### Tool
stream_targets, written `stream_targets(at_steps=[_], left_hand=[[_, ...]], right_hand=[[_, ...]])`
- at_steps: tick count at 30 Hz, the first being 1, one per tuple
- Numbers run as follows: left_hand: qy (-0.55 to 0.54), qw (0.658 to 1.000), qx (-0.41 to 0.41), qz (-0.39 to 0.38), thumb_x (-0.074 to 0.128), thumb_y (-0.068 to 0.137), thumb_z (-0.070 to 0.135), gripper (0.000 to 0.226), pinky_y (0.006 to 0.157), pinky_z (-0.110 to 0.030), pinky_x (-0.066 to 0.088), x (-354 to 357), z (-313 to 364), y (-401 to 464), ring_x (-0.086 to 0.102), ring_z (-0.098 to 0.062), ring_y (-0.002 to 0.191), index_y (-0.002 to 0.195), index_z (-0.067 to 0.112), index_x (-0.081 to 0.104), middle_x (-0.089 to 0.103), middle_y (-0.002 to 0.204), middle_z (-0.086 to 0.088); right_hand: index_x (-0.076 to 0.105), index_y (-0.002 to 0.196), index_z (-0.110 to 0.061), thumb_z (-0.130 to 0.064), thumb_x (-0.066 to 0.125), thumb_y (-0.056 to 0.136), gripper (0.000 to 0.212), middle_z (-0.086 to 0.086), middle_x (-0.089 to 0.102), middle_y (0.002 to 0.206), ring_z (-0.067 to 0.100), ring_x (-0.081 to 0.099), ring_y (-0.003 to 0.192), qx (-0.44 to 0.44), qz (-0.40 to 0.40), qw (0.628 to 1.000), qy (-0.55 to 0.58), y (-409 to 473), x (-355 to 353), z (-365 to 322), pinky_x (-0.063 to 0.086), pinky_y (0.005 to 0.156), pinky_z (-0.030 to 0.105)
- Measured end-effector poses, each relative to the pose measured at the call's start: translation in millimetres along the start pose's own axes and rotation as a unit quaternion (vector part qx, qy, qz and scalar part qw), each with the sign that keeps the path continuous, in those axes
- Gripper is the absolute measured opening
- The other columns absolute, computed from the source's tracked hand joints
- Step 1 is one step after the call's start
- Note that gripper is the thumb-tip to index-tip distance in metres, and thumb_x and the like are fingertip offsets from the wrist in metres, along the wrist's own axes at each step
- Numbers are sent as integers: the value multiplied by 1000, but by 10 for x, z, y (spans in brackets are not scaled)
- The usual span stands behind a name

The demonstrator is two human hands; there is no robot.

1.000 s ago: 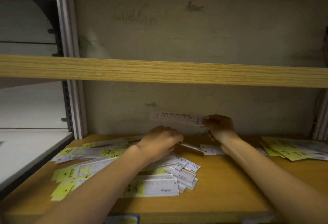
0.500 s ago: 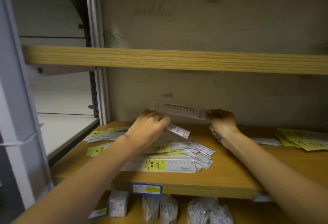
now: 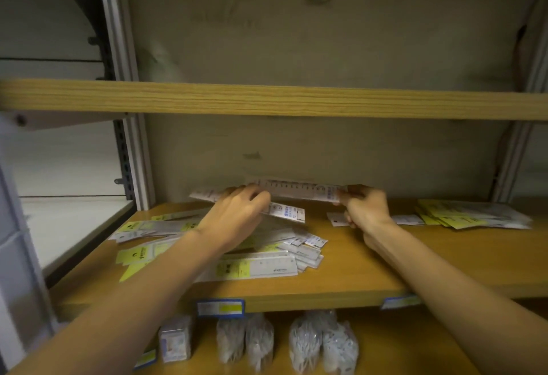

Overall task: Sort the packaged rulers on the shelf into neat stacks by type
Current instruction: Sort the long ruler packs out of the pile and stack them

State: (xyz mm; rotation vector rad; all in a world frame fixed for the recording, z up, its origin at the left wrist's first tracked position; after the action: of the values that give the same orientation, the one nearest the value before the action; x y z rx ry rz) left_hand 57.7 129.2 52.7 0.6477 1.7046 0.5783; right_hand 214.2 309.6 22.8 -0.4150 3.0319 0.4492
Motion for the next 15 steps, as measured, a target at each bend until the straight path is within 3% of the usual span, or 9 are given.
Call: stream_targets(at_steps=[3, 5, 11, 15], left_hand=[[0, 1000, -2, 10, 59, 71, 4, 17, 60, -40, 46, 3, 192, 170, 59, -36, 70, 82, 14, 50, 61, 89, -12], [6, 1000, -7, 10, 65, 69, 1, 20, 60, -39, 46, 61, 359, 272, 60, -36, 71, 81, 12, 53, 62, 90, -12], [-6, 998, -55, 18, 66, 76, 2, 17, 62, -34, 35, 346, 887, 657, 59, -36, 81, 88, 8, 56, 61, 97, -13], [-21, 997, -66, 28, 72, 75, 6, 19, 64, -35, 40, 544, 1249, 868, 60, -35, 78, 86, 10, 56, 62, 95, -11]], right_hand=[[61, 107, -9, -18, 65, 91, 19, 7, 63, 76, 12, 42, 43, -3, 3, 1000, -9, 71, -230, 7, 34, 36, 20], [61, 108, -9, -19, 66, 91, 21, 9, 63, 78, 12, 43, 43, -7, 5, 1000, -20, 139, -445, 19, 34, 35, 19], [58, 104, -8, -15, 63, 93, 14, 5, 46, 57, 16, 38, 45, 4, 4, 1000, -23, 469, -1222, 96, 27, 29, 16], [62, 103, -9, -16, 65, 91, 14, 3, 51, 59, 15, 41, 45, 7, 0, 1000, -23, 671, -1587, 288, 34, 39, 23]])
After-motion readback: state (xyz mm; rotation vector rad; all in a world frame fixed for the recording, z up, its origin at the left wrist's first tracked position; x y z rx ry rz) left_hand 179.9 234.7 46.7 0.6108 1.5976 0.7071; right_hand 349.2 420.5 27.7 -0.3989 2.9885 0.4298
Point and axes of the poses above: each hand's wrist, its own y-axis towards the middle knuckle, its own x-axis out of the palm, z = x × y, the point moved 8 cm from there along y, towards the middle knuckle
